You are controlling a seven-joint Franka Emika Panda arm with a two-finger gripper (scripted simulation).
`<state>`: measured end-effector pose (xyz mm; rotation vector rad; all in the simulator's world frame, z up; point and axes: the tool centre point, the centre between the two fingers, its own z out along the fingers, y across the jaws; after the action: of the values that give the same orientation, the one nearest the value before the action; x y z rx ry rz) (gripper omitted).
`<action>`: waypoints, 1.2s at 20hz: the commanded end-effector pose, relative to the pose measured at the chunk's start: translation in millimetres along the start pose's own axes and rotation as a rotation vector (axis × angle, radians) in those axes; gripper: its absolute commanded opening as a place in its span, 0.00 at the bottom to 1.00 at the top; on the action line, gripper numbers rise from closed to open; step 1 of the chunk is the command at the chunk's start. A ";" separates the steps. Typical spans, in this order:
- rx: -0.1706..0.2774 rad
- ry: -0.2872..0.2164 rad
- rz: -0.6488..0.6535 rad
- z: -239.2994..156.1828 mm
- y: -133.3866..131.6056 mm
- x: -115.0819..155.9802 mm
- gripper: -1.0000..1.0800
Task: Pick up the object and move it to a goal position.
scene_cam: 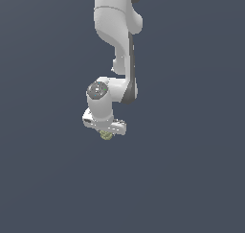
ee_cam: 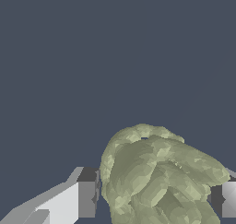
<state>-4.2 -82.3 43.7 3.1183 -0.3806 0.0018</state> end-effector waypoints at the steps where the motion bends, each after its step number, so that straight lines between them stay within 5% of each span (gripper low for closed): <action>1: 0.000 0.000 0.000 -0.6 -0.7 -0.5 0.00; 12: 0.000 0.000 0.000 -31.1 -22.2 -22.0 0.00; 24: -0.001 0.000 -0.001 -115.1 -80.8 -80.1 0.00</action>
<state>-56.1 5.2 146.5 3.1184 -0.3799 0.0009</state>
